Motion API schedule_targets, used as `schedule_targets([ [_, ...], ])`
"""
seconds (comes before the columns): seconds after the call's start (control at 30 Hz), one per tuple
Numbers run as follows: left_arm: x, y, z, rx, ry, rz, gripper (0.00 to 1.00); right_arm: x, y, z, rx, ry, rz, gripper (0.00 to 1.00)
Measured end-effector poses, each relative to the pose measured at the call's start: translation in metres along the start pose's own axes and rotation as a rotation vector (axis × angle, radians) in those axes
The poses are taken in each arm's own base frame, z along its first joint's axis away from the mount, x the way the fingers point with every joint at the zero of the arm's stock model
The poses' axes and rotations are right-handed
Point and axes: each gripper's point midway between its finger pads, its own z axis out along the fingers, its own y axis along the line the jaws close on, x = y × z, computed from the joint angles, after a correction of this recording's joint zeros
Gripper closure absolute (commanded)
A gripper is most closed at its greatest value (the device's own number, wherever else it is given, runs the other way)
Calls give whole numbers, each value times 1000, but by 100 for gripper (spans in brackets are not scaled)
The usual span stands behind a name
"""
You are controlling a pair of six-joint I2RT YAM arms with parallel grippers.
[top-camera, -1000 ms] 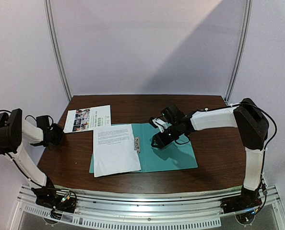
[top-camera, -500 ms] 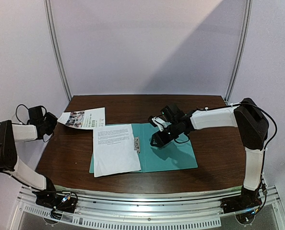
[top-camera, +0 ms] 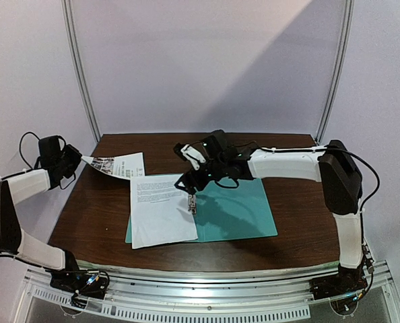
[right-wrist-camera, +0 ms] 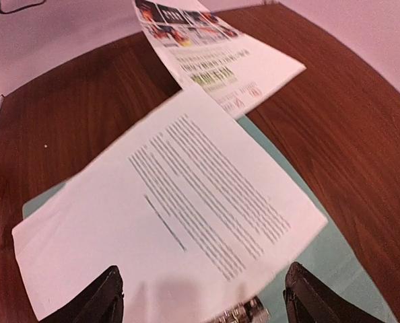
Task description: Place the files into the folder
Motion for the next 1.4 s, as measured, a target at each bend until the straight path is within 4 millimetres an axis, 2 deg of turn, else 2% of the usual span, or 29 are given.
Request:
schedule_targets([
  [0.17,5,-2,-3,-7,23,15,100,-41,39,32,-41,-158,-161,17],
  [0.27,5,-11,-10,8,32,24,100,-54,51,53,-36,-230,-232,17],
  [0.4,2,-27,-23,52,29,32,100,-61,59,79,-15,-299,-306,16],
  [0.53,-2,-43,-40,96,27,38,100,-56,66,94,5,-331,-367,16],
  [0.67,3,-66,-56,157,43,51,100,-59,78,101,13,-383,-416,17],
  [0.97,52,-105,-75,256,173,88,100,-80,104,95,25,-507,-473,19],
  [1.27,81,-146,-97,346,237,119,100,-97,106,86,55,-587,-477,20],
  [1.4,92,-157,-106,360,259,140,100,-103,104,83,77,-613,-489,19],
])
